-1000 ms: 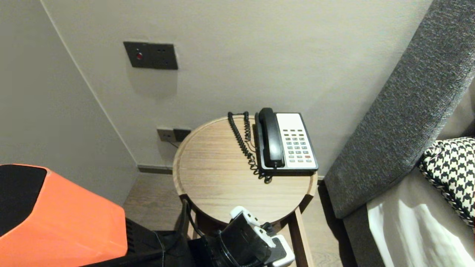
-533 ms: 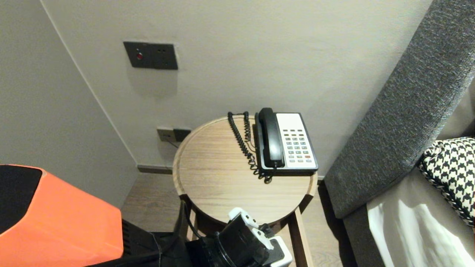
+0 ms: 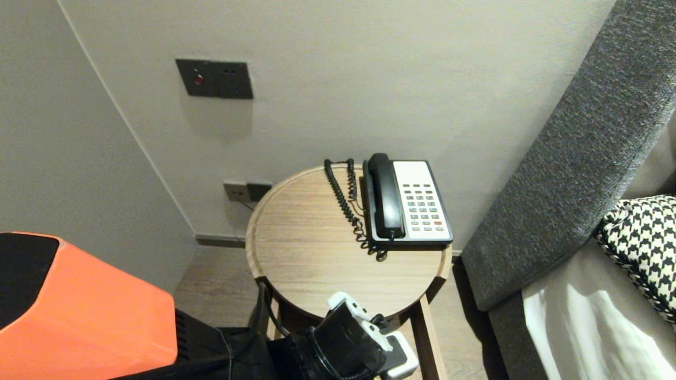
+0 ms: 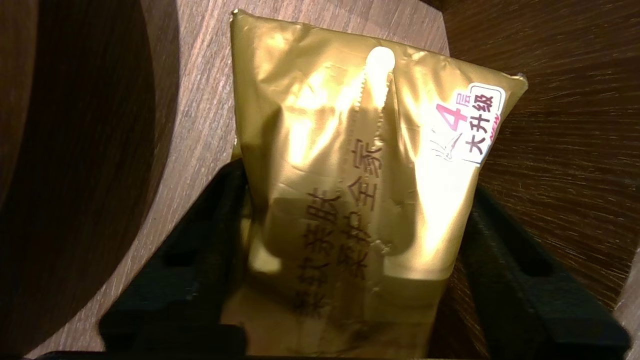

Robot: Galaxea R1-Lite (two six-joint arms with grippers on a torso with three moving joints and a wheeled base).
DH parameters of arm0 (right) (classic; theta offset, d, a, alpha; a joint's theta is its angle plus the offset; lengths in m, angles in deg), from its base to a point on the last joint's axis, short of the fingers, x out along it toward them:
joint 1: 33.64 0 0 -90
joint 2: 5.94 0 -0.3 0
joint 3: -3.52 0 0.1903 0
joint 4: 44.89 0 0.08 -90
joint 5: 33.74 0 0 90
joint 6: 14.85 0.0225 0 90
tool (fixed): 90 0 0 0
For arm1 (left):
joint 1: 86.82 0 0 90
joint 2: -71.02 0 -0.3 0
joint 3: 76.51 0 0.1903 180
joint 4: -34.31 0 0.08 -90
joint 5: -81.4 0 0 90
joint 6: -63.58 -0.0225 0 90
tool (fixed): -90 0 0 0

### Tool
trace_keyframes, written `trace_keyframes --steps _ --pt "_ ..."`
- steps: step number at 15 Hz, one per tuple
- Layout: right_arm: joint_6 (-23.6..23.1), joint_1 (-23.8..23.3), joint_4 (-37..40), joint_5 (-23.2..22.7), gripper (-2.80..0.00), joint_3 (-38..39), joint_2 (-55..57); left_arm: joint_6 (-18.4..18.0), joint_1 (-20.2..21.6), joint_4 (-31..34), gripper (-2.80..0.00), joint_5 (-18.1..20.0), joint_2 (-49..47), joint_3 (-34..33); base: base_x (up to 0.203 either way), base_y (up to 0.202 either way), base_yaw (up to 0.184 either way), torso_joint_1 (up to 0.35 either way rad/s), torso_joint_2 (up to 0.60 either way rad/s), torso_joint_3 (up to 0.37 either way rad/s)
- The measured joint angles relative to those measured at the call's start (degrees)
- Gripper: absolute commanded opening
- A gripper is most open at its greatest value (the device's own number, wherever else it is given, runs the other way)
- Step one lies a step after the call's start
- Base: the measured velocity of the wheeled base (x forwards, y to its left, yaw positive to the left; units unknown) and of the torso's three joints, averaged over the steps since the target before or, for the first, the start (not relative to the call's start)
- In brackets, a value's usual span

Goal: Put the tissue on the table in the drawer one by one

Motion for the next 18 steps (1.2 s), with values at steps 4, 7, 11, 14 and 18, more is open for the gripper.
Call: trace_keyframes --steps 4,7,11,14,18 --pt "0.0 0.0 0.0 0.0 -2.80 0.0 0.0 0.0 -0.8 -0.4 0.00 -0.3 1.2 -0.2 0.000 0.000 0.000 0.000 0.00 0.000" --pt "0.0 0.0 0.0 0.0 -2.80 0.0 0.0 0.1 -1.6 -0.5 0.00 -0.6 2.6 -0.7 0.000 0.000 0.000 0.000 0.00 0.000" --pt "0.0 0.0 0.0 0.0 -2.80 0.0 0.0 0.8 -2.1 -0.5 0.00 -3.4 4.8 -0.8 0.000 0.000 0.000 0.000 0.00 0.000" --pt "0.0 0.0 0.0 0.0 -2.80 0.0 0.0 2.5 -3.0 0.7 0.00 -4.6 7.9 -0.5 0.000 0.000 0.000 0.000 0.00 0.000" --pt "0.0 0.0 0.0 0.0 -2.80 0.0 0.0 3.6 -3.5 3.2 0.00 -5.0 13.1 -0.4 0.000 0.000 0.000 0.000 0.00 0.000"
